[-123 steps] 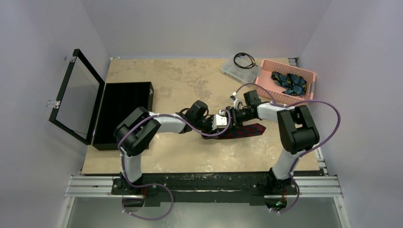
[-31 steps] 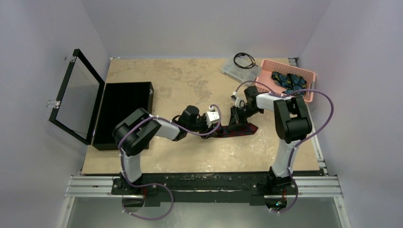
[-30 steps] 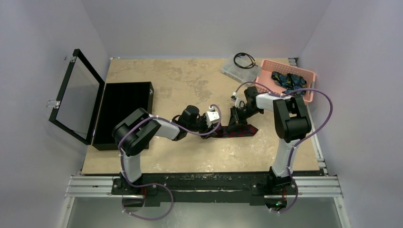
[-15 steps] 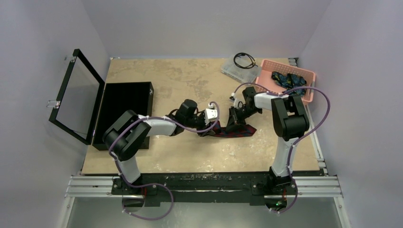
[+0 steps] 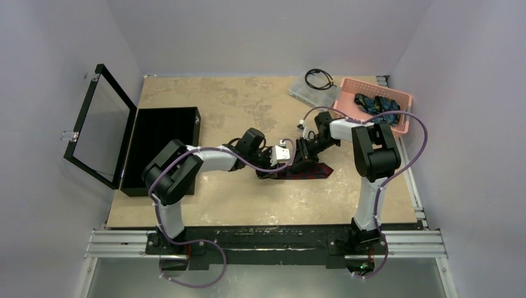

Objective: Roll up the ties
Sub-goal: Roll the tie at the center of the board.

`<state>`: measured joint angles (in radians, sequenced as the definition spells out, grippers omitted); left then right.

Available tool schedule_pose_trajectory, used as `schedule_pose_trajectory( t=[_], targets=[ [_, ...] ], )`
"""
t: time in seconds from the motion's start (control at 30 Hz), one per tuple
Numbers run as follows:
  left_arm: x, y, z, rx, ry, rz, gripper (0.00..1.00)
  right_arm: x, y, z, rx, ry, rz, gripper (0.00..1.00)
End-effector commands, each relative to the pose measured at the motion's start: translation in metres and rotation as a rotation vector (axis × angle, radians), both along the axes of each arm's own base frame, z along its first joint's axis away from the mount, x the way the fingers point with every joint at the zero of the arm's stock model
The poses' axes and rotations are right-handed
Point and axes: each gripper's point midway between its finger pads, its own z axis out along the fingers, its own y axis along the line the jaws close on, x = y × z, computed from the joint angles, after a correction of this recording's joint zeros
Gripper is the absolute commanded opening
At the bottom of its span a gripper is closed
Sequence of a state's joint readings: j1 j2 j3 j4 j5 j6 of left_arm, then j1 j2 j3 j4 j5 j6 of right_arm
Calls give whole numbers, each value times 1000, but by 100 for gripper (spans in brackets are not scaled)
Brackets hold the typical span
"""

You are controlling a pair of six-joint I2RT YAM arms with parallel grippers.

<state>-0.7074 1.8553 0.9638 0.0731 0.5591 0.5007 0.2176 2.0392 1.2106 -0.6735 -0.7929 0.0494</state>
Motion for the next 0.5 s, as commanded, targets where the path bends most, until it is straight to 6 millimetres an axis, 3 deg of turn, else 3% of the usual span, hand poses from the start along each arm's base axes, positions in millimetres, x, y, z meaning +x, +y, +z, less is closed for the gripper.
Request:
schedule_pose_trajectory(
  t=[0.0, 0.1, 0.23, 0.33, 0.47],
  targets=[
    [-19, 36, -43, 215, 91, 29, 3, 30, -18, -3, -89, -215, 59, 29],
    [-20, 36, -44, 230, 88, 28, 4, 33, -6, 32, 0, -252, 55, 46],
    [-20, 37, -46, 240, 82, 25, 4, 26, 8, 65, 119, -245, 41, 55],
    [-21, 36, -46, 241, 82, 22, 4, 20, 19, 71, 176, -207, 17, 57],
    [-21, 36, -48, 241, 85, 19, 5, 10, 33, 60, 200, -148, 17, 57]
  ],
)
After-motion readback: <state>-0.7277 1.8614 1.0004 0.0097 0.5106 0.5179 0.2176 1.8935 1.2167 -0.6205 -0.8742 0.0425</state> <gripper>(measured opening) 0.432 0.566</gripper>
